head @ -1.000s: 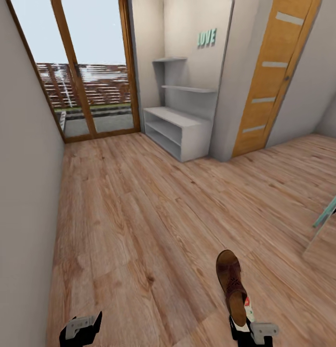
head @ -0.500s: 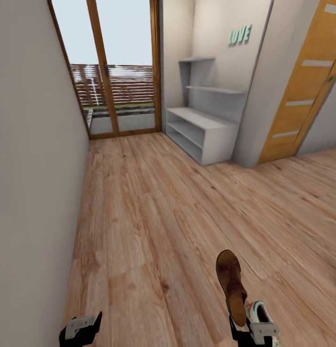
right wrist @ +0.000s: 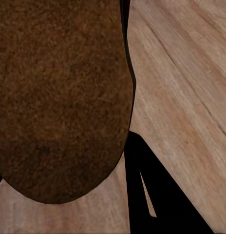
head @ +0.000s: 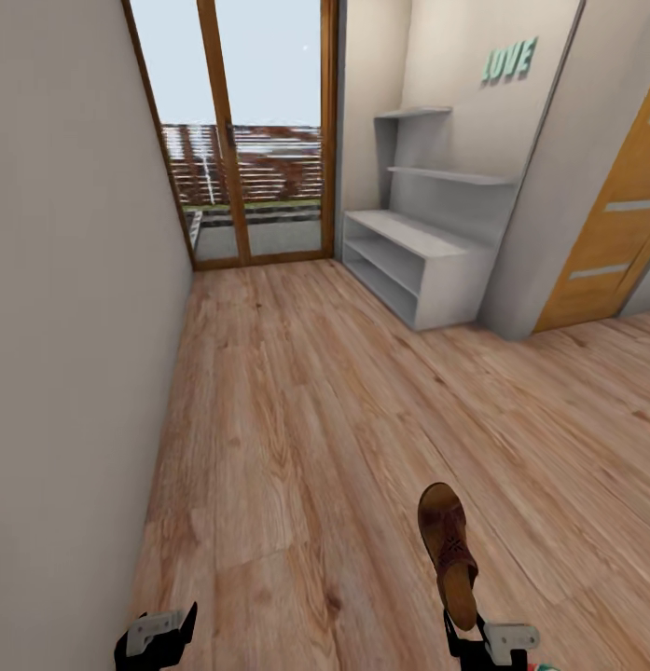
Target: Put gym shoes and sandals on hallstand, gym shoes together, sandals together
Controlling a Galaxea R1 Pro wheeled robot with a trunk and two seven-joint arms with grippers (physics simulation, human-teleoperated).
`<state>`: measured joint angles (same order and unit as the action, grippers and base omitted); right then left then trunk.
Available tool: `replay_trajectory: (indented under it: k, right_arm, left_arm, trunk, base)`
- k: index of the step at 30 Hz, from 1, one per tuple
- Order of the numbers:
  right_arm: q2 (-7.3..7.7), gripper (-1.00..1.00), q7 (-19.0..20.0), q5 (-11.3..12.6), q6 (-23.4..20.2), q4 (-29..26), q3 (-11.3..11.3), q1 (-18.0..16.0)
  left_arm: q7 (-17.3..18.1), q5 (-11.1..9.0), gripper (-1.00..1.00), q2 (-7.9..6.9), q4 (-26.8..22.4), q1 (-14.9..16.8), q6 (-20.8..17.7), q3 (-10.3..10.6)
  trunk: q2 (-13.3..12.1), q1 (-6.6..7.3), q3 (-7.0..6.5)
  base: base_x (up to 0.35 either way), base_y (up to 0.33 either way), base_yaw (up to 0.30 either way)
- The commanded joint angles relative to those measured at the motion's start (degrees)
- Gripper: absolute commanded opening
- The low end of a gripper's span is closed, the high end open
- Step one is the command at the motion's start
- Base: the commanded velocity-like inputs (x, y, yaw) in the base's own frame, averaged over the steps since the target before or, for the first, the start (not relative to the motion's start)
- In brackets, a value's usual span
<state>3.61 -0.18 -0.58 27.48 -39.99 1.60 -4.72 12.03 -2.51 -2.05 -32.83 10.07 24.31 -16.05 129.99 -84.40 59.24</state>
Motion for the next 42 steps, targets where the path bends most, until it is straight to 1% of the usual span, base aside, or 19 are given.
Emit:
replay_trajectory:
  k: [1,7,17,42]
  right_arm:
    - [0.00,-1.00,0.00,0.15,0.12,0.01,0.03,-0.03]
    - [0.00,-1.00,0.00,0.15,0.12,0.00,-0.02,-0.03]
    - [0.00,-1.00,0.00,0.17,0.12,0.00,0.04,-0.03]
    - [0.00,-1.00,-0.08,0.32,0.13,-0.03,0.14,-0.03]
  left_arm:
    - [0.53,-0.28,1.00,0.03,0.05,0.04,0.09,-0.23]
    - [0.53,-0.37,1.00,0.03,0.05,0.04,0.08,-0.23]
    - [0.53,-0.31,1.00,0.03,0.05,0.04,0.09,-0.21]
    - [0.53,-0.47,1.00,0.03,0.05,0.04,0.05,-0.25]
  trunk:
    - [0.01,-0.02,0.04]
    - [0.01,-0.02,0.04]
    - [0.01,-0.02,0.04]
    - [0.01,-0.02,0.04]
  base:
    - [0.338,0.000,0.008]
    - [0.338,0.000,0.030]
    - [0.339,0.000,0.156]
    - [0.339,0.000,0.005]
